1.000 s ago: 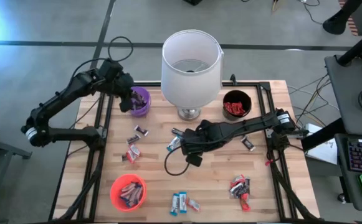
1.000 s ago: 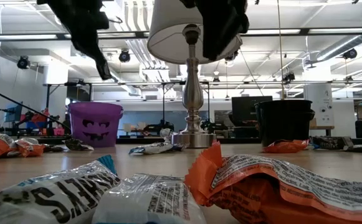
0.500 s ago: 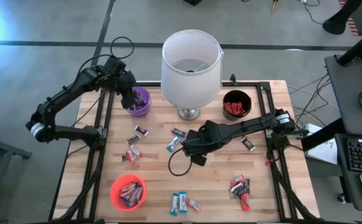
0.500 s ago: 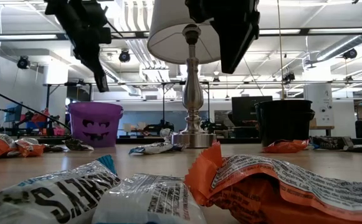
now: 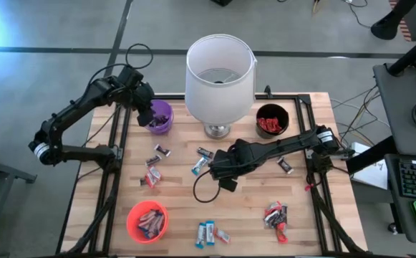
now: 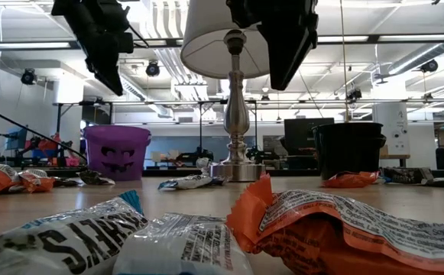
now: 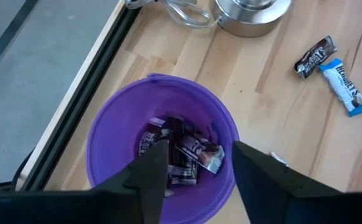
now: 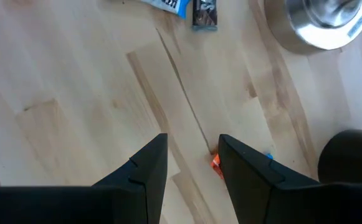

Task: Organize candy in baskets
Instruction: Put the orange chocolate bar into the black bucket

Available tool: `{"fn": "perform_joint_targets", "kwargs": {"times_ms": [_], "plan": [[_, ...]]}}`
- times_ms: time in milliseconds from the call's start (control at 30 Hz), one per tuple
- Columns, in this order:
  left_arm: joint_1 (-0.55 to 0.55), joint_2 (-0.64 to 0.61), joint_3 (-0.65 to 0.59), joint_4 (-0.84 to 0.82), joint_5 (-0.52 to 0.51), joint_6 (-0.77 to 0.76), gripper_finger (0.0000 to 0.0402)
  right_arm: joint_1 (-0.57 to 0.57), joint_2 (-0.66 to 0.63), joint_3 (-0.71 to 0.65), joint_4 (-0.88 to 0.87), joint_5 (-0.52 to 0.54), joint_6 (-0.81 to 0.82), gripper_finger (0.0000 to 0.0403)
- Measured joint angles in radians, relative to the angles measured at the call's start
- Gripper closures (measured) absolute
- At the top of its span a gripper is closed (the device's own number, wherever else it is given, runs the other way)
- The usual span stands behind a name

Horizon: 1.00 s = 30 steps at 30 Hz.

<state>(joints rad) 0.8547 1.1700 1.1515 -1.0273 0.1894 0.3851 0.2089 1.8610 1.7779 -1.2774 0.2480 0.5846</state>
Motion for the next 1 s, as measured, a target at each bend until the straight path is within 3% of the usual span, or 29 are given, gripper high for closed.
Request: {"fn": "perform_joint_targets", "kwargs": {"times_ms": [367,600,800,1000], "plan": [[-0.004,-0.022,0.0,-0.07,0.023,-0.025,0.023,0.051,0.0,0.0,0.088,-0.332,0.054,0.0266],[-0.023,-0.072,0.0,-0.076,0.156,-0.02,0.023,0.124,0.001,-0.001,0.172,-0.33,0.14,0.0266],[-0.037,-0.115,0.0,-0.08,0.161,-0.008,0.023,0.182,0.003,-0.059,0.329,-0.327,0.191,0.0266],[-0.037,-0.15,0.0,-0.107,0.161,0.009,0.023,0.241,0.005,-0.183,0.479,-0.327,0.37,0.0266]]}}
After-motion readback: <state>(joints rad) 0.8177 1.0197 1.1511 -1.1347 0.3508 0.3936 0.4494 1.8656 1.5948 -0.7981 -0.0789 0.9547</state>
